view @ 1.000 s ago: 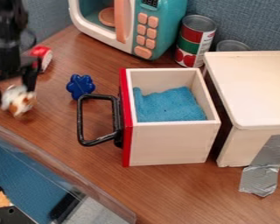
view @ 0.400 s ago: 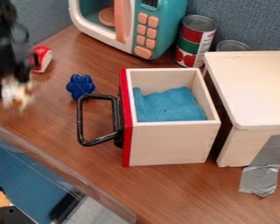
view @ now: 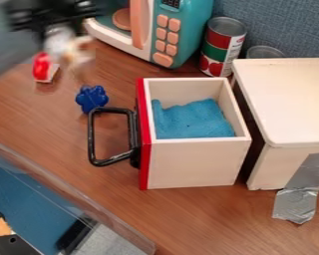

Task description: Put the cow in the drawer

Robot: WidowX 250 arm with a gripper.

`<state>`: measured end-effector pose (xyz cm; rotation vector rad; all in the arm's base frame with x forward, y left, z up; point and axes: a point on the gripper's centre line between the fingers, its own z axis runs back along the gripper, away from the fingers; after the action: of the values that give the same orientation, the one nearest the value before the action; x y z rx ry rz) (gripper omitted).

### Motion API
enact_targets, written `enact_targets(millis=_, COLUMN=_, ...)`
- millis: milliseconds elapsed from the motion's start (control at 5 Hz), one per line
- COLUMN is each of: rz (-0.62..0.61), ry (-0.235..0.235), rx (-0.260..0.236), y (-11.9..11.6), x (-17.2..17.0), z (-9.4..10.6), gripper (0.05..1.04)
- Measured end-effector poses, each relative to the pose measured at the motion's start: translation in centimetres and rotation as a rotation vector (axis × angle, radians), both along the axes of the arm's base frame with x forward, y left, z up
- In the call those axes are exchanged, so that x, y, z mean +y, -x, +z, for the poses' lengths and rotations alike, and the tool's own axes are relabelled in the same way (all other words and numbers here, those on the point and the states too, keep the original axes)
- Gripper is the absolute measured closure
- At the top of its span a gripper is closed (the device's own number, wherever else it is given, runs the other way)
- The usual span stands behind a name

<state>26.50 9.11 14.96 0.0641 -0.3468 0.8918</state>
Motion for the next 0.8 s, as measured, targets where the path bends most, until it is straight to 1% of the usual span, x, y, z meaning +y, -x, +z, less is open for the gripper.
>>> enact_targets(millis=200, rz=-0.135, ry=-0.001, rx=0.015, y=-2.2, x=-4.6, z=0.2, gripper=0.621)
enact_targets(millis=400, rz=-0.228, ry=0.006, rx=0.069, y=-3.9, x=-9.9, z=-1.8, gripper=0.621)
enact_targets(millis=600, rz=-0.270, ry=0.008, rx=0.117, y=-5.0, x=-14.5, z=-3.9, gripper=0.621)
enact_targets(millis=800, rz=-0.301, ry=0.022, rx=0.127, y=-5.2, x=-16.3, z=-5.0, gripper=0.549)
